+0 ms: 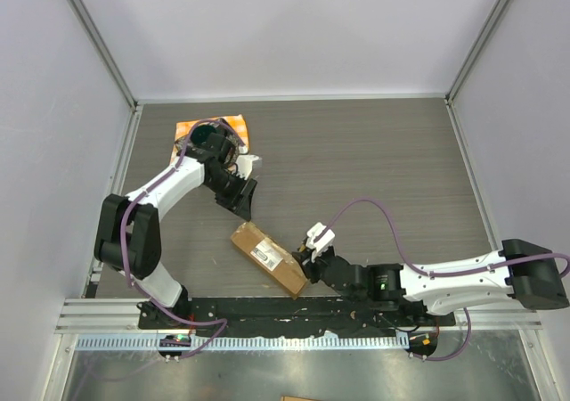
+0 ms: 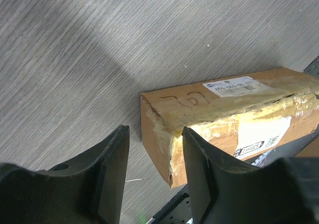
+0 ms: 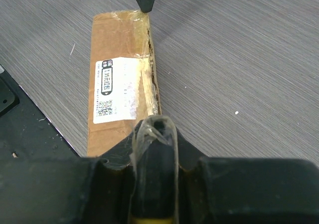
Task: Unpack the express box
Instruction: Cut the express box at the center of the board.
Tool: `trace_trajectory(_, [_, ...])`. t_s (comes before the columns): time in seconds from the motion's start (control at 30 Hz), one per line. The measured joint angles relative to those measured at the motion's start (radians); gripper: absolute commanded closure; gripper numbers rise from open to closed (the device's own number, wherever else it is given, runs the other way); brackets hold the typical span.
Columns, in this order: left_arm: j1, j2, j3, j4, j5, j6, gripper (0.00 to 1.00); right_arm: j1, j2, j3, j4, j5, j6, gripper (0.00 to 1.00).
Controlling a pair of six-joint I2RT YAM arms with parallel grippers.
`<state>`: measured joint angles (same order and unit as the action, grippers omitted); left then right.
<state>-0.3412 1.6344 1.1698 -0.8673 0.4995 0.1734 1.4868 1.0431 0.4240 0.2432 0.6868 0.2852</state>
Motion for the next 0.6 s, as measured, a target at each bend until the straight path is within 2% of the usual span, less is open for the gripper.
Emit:
trace_trajectory(0.2, [0.000,0.007,0.013,-0.029,0.002,0.002,0.44,0.018,0.038,0.000,0.016,0.009,0.001,0.99])
trace_trajectory(0.33, [0.003,0.012,0.071,-0.081,0.003,0.017,0.34,0.030,0.057,0.000,0.029,0.026,0.002,0.99])
trace_trajectory(0.47, [0.010,0.006,0.121,-0.123,0.013,0.031,0.34,0.033,0.064,0.000,0.031,0.034,0.006,0.99])
trace_trajectory(0.6, [0.010,-0.021,0.098,-0.160,0.027,0.052,0.35,0.036,0.064,0.000,0.028,0.037,0.009,0.99])
